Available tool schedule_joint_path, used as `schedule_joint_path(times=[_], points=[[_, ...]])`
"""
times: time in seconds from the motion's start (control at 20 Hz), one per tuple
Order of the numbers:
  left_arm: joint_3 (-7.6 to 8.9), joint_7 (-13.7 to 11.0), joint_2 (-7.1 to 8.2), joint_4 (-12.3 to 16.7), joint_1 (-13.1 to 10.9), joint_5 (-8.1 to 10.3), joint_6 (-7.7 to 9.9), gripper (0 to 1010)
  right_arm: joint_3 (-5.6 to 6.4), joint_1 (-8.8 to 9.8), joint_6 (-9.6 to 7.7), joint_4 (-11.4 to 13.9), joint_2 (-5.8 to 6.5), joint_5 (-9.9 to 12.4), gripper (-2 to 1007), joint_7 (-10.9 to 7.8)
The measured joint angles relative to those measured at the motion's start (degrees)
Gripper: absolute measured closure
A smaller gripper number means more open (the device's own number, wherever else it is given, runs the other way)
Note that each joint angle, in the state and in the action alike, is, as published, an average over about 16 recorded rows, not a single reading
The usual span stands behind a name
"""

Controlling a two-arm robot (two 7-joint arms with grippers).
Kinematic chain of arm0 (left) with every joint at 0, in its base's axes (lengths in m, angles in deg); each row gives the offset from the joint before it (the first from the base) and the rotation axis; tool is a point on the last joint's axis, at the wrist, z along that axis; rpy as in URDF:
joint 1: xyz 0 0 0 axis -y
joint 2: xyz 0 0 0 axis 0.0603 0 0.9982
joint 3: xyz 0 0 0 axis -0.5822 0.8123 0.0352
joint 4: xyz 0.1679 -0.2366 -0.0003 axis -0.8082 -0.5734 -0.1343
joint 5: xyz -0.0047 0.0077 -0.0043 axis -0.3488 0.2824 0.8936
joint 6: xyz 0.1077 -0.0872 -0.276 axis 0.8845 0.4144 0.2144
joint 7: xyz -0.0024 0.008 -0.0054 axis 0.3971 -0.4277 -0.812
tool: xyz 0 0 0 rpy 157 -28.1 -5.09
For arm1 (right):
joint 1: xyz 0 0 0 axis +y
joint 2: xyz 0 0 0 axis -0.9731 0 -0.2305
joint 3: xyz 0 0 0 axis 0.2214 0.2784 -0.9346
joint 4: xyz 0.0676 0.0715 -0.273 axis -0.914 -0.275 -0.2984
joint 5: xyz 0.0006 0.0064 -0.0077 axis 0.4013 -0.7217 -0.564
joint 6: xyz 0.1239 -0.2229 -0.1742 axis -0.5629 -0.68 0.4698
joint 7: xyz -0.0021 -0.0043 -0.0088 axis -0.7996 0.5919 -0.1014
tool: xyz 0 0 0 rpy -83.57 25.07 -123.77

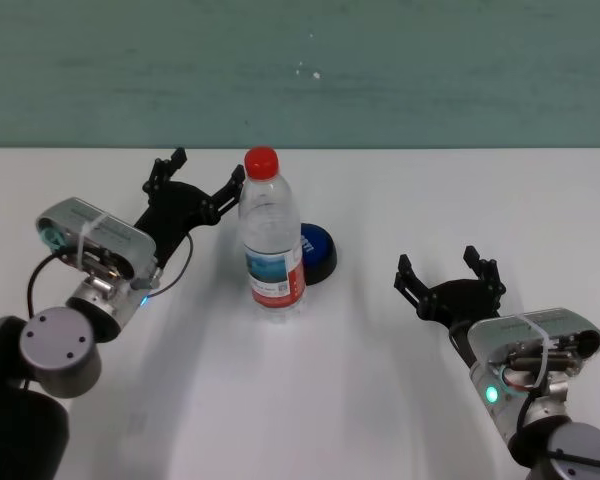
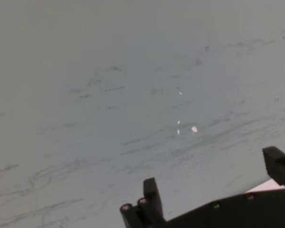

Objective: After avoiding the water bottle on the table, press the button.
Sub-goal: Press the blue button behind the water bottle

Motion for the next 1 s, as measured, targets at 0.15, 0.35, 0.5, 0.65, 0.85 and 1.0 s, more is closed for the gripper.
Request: schedule_joint_path(times=[0.15,0.35,0.5,0.65,0.85,1.0], points=[[0.28,0.32,-0.01,-0.24,0.06,0.03,0.37,0,0.0,0.0,0.0,0.0,0.0,0.0,1,0.0],[0.91,0.65,0.09,-0.48,0.1,0.31,1.16,0,0.0,0.0,0.0,0.0,0.0,0.0,1,0.0],[1.58,0.96,0.21,-0.78,0.16,0.62,1.83,0,0.0,0.0,0.0,0.0,0.0,0.0,1,0.0],[2.38,1.2,0.39,-0.96,0.13,1.08,2.59,0,0.0,0.0,0.0,0.0,0.0,0.0,1,0.0],[3.54,1.3,0.78,-0.63,-0.3,1.93,3.64,0,0.0,0.0,0.0,0.0,0.0,0.0,1,0.0],[4.37,1.31,1.17,-0.15,-0.87,2.52,4.18,0,0.0,0.0,0.0,0.0,0.0,0.0,1,0.0]])
